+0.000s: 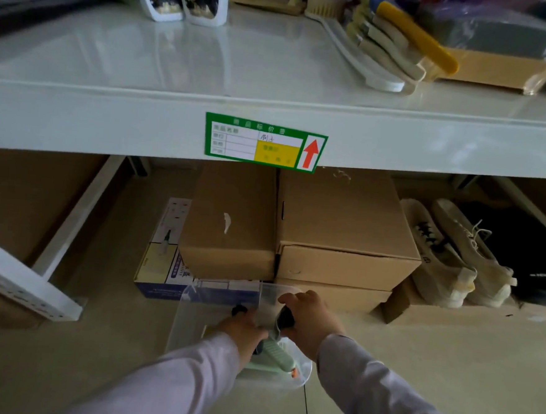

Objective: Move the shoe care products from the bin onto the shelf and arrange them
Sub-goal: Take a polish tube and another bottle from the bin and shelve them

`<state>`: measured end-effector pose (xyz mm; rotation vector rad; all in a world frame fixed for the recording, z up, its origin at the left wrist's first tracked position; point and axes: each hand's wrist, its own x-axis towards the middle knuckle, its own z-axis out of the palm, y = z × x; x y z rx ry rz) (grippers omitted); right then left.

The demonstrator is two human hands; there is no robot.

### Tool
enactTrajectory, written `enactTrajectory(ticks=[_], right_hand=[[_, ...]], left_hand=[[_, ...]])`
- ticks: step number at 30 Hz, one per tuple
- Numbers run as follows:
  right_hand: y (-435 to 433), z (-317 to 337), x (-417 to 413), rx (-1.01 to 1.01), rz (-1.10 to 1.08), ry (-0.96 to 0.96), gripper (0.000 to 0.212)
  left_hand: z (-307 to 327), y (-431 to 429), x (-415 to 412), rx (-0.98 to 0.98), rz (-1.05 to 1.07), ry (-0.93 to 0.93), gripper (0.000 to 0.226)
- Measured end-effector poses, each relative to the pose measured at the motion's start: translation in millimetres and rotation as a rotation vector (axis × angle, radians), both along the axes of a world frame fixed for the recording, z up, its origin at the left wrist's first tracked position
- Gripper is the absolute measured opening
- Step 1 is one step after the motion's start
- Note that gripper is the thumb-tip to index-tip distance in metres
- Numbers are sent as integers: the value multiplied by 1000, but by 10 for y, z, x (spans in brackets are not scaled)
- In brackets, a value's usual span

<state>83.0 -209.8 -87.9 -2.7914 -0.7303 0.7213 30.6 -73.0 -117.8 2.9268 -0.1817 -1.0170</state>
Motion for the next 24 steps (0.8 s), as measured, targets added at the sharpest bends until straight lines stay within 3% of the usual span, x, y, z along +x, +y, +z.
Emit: enactTrajectory(ticks=[5,11,15,20,24], right_hand=[[-5,5,-5,18,38,-99,43],[-68,57,-49,156,-85,-53,47],[-131,204,-47,264,-197,-3,38],[-205,594,-51,501,-207,34,40],[-244,998,-77,702,-179,69,54]], left_hand=[[46,-77,-27,13,-72,-18,31],[148,-65,26,94,-214,-2,41],[321,43,117,149,-240,-61,40],[853,197,79,-87,-19,-261,34],[1392,258,-19,-196,21,-384,33]])
